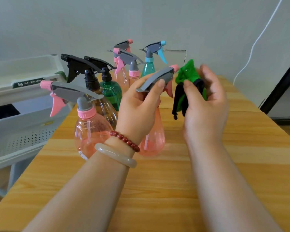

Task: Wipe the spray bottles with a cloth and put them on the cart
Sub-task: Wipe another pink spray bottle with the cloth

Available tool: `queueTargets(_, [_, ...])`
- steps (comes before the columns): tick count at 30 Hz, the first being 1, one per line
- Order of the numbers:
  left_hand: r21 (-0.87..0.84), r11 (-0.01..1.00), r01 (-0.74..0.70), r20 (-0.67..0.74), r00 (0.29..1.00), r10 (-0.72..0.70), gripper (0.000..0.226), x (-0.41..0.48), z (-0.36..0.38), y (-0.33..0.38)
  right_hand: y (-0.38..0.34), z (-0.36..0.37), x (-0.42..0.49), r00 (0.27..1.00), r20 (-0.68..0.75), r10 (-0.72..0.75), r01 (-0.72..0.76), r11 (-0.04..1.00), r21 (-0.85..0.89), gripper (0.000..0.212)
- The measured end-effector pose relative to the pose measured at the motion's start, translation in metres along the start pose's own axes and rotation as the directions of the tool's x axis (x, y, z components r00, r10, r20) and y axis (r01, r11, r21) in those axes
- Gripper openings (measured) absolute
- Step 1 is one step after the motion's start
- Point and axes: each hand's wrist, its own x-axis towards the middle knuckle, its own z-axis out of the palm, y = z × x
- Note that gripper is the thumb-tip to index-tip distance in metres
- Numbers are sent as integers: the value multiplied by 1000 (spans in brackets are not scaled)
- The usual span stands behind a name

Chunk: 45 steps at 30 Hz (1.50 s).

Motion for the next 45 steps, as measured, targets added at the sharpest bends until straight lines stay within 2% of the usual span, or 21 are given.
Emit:
queueTargets(2, [15,999,-35,-5,999,35,20,-2,-1,0,-4,-4,3,997,-8,-72,71,997,-25,29])
queueTargets(4, [8,999,-43,0,999,43,21,-3,-3,0,-8,-9,1,975,42,-219,222,969,-111,26])
queueTargets(7, [-20,1000,-5,17,1000,6,15,-6,-4,1,-10,-10,-3,870,172,-461,491,838,-239,19])
queueTargets(9, [-54,998,20,23,1000,-19,14,-7,-3,2,-2,-8,-7,805,239,-543,593,753,-286,15])
queueTargets(11, [-67,997,27,29,999,-25,17,-8,-3,3,10,-8,-12,801,274,-532,597,741,-307,14])
queueTargets(17, [-21,999,28,34,999,-27,13,-10,-7,6,11,-19,-15,852,334,-403,510,782,-358,14])
queueTargets(21, [-48,998,27,91,996,-23,16,-14,-10,7,-6,-18,-14,823,265,-502,566,764,-312,16])
queueTargets(23, [-51,999,11,80,997,-7,15,-15,-11,7,-3,-15,-17,793,291,-535,607,730,-313,14])
queueTargets(27, [0,1000,12,34,999,-12,14,-11,-18,10,18,-18,-23,841,391,-374,514,778,-361,22])
queueTargets(29, [-26,999,36,45,998,-35,14,-12,-23,11,13,-18,-22,853,360,-377,499,790,-356,20])
queueTargets(33, [-42,999,21,47,999,-19,17,-17,-23,12,-7,-5,-24,782,299,-547,620,726,-296,10])
queueTargets(35, [-35,999,16,30,999,-15,18,-19,-22,12,1,-1,-30,799,311,-515,597,739,-312,11])
queueTargets(39, [-7,1000,4,-10,1000,-4,16,-18,-25,11,15,-2,-36,891,286,-352,438,832,-340,20])
queueTargets(43, [-6,1000,0,-8,1000,0,17,-18,-24,10,-5,6,-34,857,245,-453,511,803,-306,19])
queueTargets(45, [-27,1000,11,15,1000,-10,17,-19,-26,11,-4,8,-35,850,261,-457,522,798,-300,15])
